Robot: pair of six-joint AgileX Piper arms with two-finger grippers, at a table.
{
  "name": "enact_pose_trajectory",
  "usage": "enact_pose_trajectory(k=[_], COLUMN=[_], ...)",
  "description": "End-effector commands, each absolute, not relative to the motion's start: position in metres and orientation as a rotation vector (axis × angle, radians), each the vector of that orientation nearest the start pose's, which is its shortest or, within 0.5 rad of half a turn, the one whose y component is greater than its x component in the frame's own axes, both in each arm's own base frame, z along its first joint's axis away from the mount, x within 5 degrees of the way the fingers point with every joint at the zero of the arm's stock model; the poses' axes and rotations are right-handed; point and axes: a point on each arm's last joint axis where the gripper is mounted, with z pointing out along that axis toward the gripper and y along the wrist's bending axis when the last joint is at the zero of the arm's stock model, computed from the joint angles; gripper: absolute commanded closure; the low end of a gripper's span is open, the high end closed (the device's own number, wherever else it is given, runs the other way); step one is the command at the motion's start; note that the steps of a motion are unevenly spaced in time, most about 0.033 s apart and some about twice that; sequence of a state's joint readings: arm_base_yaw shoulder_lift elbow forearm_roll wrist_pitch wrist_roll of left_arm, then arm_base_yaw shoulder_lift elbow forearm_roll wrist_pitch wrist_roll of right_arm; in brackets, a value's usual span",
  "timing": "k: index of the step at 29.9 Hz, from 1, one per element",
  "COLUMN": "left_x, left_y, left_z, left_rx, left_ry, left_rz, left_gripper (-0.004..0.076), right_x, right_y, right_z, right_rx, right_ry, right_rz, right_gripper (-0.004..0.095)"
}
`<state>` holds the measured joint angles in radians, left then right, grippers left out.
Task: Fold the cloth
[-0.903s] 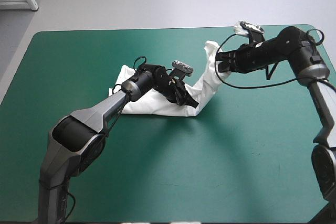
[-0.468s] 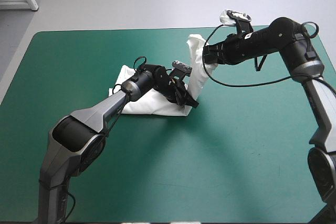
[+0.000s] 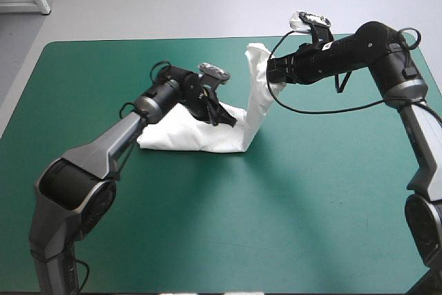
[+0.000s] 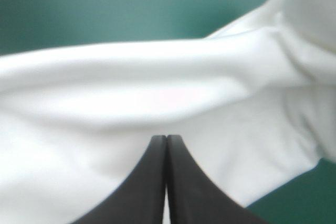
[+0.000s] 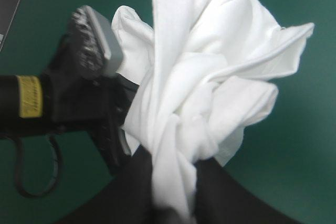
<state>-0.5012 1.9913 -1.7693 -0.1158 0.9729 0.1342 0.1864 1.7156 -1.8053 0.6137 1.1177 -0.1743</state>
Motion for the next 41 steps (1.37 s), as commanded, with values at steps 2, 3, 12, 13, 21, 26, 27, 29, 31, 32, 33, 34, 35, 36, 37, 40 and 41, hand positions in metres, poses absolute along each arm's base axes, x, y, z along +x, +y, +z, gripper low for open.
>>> enact_pose_trajectory(k=[2, 3, 12, 13, 21, 26, 27, 29, 31, 32, 33, 34, 35, 36, 37, 40, 41], left_x=[0.374, 0.37, 0.299, 0.289, 0.201, 0.153, 0.145, 0.131, 0.121, 0.117, 0.116, 0.114, 0.114, 0.114, 0.114, 0.114, 0.113], left_y=[-0.164, -0.153, -0.097, -0.091, -0.048, -0.039, -0.038, -0.036, -0.035, -0.035, -0.035, -0.035, -0.035, -0.035, -0.035, -0.035, -0.036], left_z=[0.34, 0.348, 0.398, 0.398, 0.391, 0.39, 0.391, 0.393, 0.397, 0.399, 0.4, 0.4, 0.401, 0.401, 0.401, 0.401, 0.401], left_rx=[0.606, 0.591, 0.554, 0.54, 0.402, 0.353, 0.343, 0.314, 0.306, 0.306, 0.305, 0.308, 0.307, 0.307, 0.307, 0.307, 0.308], left_ry=[2.542, 2.546, 2.555, 2.558, 2.598, 2.561, 2.547, 2.517, 2.487, 2.474, 2.469, 2.464, 2.462, 2.462, 2.462, 2.462, 2.462], left_rz=[-0.251, -0.234, 0.02, 0.026, 0.023, -0.051, -0.077, -0.114, -0.147, -0.162, -0.167, -0.173, -0.173, -0.173, -0.173, -0.175, -0.186], left_gripper=[0.0733, 0.0733, 0.0733, 0.0733, 0.0733, 0.0733, 0.0733, 0.0733, 0.0733, 0.0733, 0.0733, 0.0733, 0.0733, 0.0733, 0.0733, 0.0733, 0.0733], right_x=[0.343, 0.343, 0.341, 0.34, 0.343, 0.345, 0.345, 0.346, 0.347, 0.348, 0.349, 0.351, 0.352, 0.354, 0.357, 0.366, 0.369], right_y=[0.115, 0.115, 0.13, 0.135, 0.179, 0.215, 0.221, 0.237, 0.25, 0.258, 0.264, 0.271, 0.278, 0.285, 0.291, 0.307, 0.312], right_z=[0.438, 0.438, 0.439, 0.438, 0.424, 0.41, 0.407, 0.4, 0.392, 0.388, 0.384, 0.379, 0.373, 0.368, 0.362, 0.348, 0.341], right_rx=[-0.323, -0.324, -0.36, -0.382, -0.449, -0.491, -0.495, -0.506, -0.518, -0.53, -0.538, -0.548, -0.56, -0.565, -0.57, -0.565, -0.56], right_ry=[2.257, 2.258, 2.223, 2.221, 2.202, 2.181, 2.175, 2.162, 2.165, 2.169, 2.176, 2.183, 2.189, 2.193, 2.2, 2.202, 2.211], right_rz=[0.848, 0.851, 0.866, 0.869, 0.928, 0.957, 0.961, 0.972, 0.985, 0.991, 0.996, 1.002, 1.007, 1.011, 1.013, 1.02, 1.026], right_gripper=[0.0913, 0.0913, 0.0913, 0.0913, 0.0913, 0.0913, 0.0913, 0.0913, 0.0913, 0.0913, 0.0913, 0.0913, 0.0913, 0.0913, 0.0913, 0.0913, 0.0913])
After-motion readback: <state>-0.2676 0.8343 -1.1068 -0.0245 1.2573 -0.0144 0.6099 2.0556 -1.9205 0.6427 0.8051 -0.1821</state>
